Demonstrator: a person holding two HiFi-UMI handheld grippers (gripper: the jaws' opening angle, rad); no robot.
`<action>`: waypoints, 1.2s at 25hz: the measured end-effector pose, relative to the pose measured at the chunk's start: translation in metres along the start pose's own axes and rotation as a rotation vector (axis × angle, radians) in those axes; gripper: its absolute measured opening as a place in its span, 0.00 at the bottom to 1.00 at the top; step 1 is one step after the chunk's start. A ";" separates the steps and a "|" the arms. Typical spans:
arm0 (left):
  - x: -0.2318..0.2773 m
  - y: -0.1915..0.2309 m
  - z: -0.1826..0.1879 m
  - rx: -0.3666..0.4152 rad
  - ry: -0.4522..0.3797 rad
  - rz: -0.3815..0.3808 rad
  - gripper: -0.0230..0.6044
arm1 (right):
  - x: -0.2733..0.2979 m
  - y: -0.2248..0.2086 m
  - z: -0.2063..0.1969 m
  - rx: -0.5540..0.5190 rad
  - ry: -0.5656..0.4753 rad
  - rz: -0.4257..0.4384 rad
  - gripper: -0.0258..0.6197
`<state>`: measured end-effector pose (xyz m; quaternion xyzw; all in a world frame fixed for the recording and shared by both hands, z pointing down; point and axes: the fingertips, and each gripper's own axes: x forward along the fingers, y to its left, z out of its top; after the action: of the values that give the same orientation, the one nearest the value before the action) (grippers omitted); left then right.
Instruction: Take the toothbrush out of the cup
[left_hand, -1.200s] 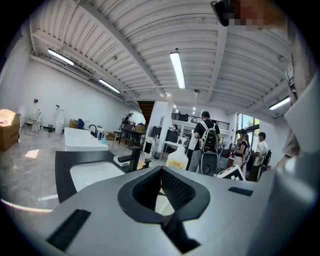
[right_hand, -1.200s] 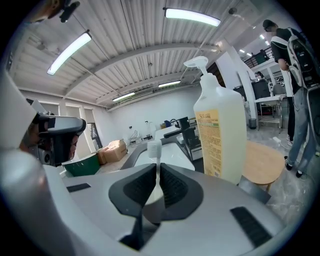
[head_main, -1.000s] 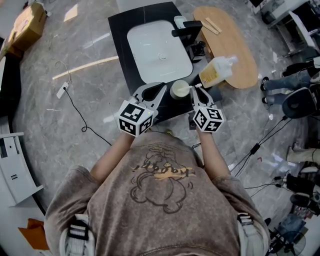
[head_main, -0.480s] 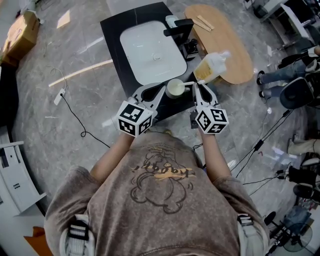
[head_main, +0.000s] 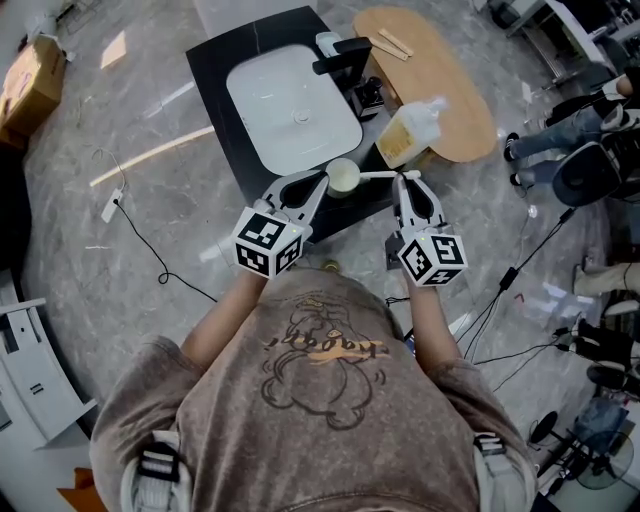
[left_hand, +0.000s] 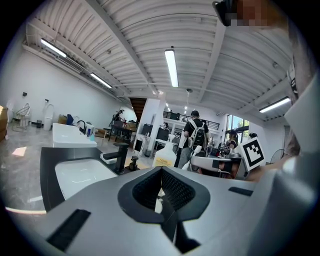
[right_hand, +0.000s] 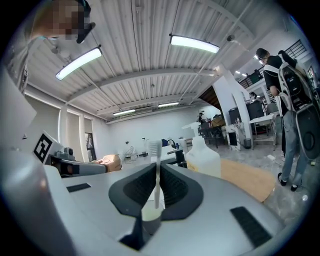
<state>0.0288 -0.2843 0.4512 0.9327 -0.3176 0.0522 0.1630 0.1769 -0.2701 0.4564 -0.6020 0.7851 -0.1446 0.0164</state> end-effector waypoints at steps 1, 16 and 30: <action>0.000 -0.001 0.000 0.001 -0.001 -0.003 0.07 | -0.005 0.000 0.001 -0.006 -0.004 -0.007 0.08; 0.000 0.002 0.001 -0.014 -0.004 0.007 0.07 | -0.058 -0.013 -0.018 -0.031 0.022 -0.094 0.08; -0.005 0.002 0.000 -0.029 -0.009 0.015 0.07 | -0.065 -0.020 -0.035 -0.024 0.045 -0.126 0.08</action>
<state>0.0234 -0.2825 0.4511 0.9280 -0.3262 0.0448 0.1745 0.2062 -0.2060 0.4852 -0.6470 0.7475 -0.1494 -0.0176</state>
